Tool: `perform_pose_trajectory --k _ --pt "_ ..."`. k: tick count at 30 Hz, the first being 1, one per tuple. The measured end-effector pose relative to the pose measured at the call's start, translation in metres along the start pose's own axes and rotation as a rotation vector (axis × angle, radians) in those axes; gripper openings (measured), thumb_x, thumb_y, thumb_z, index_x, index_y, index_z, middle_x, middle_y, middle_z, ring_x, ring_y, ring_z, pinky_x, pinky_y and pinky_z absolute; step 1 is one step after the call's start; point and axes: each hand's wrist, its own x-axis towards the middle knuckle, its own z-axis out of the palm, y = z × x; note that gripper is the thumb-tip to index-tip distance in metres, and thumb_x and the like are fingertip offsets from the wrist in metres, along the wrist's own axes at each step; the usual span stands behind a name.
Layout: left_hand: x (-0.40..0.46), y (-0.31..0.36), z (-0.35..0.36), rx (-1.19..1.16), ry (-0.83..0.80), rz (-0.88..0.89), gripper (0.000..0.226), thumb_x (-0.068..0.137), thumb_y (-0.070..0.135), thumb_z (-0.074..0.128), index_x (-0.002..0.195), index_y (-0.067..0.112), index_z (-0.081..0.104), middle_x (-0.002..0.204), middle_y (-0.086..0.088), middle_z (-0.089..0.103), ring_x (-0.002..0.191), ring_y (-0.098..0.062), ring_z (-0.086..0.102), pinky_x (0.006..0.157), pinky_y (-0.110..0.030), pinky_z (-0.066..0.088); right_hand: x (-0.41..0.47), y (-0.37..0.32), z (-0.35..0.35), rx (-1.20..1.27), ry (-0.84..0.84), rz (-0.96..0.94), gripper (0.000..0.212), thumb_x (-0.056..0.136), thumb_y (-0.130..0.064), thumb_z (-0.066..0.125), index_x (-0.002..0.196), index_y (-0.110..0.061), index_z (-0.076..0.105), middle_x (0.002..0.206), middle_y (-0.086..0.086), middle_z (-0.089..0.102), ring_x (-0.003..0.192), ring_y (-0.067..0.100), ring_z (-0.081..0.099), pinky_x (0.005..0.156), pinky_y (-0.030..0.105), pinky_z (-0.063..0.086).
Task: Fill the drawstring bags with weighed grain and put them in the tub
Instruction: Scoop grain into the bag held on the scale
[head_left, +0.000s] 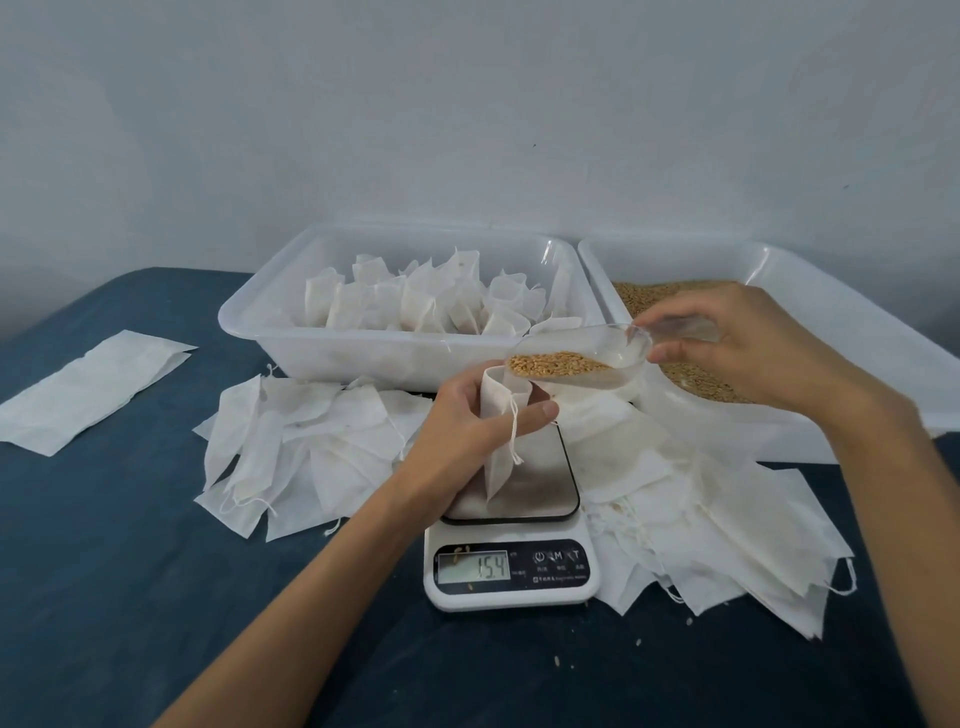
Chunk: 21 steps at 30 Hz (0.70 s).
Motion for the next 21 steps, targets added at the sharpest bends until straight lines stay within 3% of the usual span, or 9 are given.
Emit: perform_pose_trajectory --k 4,7,9,11,13,16,21 --pt "0.000 0.001 0.001 -0.026 0.005 0.006 0.046 0.081 0.026 0.083 0.125 0.018 0.069 0.100 -0.002 0.077 0.097 -0.012 0.072 0.090 -0.032 0.053 -0.003 0.014 -0.008 0.026 -0.001 0.024 0.017 0.089 -0.017 0.075 0.102 -0.028 0.075 0.104 -0.018 0.073 0.103 -0.012 0.063 0.087 0.018 0.045" --pt "0.000 0.003 0.002 -0.025 -0.004 0.025 0.053 0.080 0.025 0.083 0.129 0.021 0.065 0.098 0.000 0.076 0.096 -0.012 0.071 0.093 -0.036 0.052 -0.005 0.033 -0.016 0.041 0.036 0.093 0.015 0.091 -0.018 0.073 0.103 -0.027 0.073 0.104 -0.021 0.072 0.101 -0.013 0.063 0.081 0.008 0.045" --pt "0.000 0.004 0.002 -0.035 -0.007 0.031 0.056 0.078 0.025 0.083 0.131 0.023 0.063 0.098 0.000 0.075 0.095 -0.014 0.070 0.094 -0.038 0.052 -0.006 0.049 -0.023 -0.003 0.072 0.172 0.014 0.091 -0.020 0.073 0.103 -0.028 0.070 0.102 -0.025 0.068 0.095 -0.016 0.059 0.077 0.009 0.040" --pt "0.000 0.004 0.002 -0.040 -0.002 0.034 0.058 0.077 0.024 0.084 0.131 0.024 0.063 0.098 -0.001 0.075 0.094 -0.015 0.070 0.096 -0.040 0.051 -0.006 0.066 -0.029 -0.088 0.090 0.265 0.016 0.091 -0.019 0.074 0.103 -0.028 0.066 0.099 -0.021 0.064 0.091 -0.011 0.055 0.077 0.019 0.040" --pt "-0.001 0.005 0.003 -0.040 0.003 0.034 0.058 0.077 0.023 0.084 0.131 0.024 0.063 0.097 -0.002 0.075 0.093 -0.015 0.069 0.096 -0.039 0.050 -0.004 0.082 -0.032 -0.174 0.076 0.372 0.018 0.091 -0.018 0.074 0.102 -0.026 0.063 0.099 -0.009 0.063 0.090 0.009 0.058 0.081 0.032 0.041" --pt "-0.002 0.006 0.003 -0.026 0.015 0.029 0.057 0.077 0.024 0.085 0.130 0.026 0.064 0.099 -0.003 0.076 0.094 -0.014 0.070 0.092 -0.035 0.049 0.000 0.104 -0.030 -0.298 -0.004 0.513 0.017 0.091 -0.017 0.074 0.105 -0.016 0.065 0.104 0.002 0.062 0.098 0.022 0.056 0.087 0.037 0.045" --pt "-0.002 0.006 0.003 -0.019 0.029 0.015 0.058 0.079 0.022 0.086 0.132 0.026 0.062 0.102 -0.004 0.076 0.095 -0.013 0.071 0.090 -0.031 0.049 0.010 0.125 -0.020 -0.469 -0.161 0.642 0.014 0.089 -0.015 0.075 0.079 -0.010 0.068 0.093 0.012 0.066 0.080 0.024 0.055 0.065 0.033 0.040"
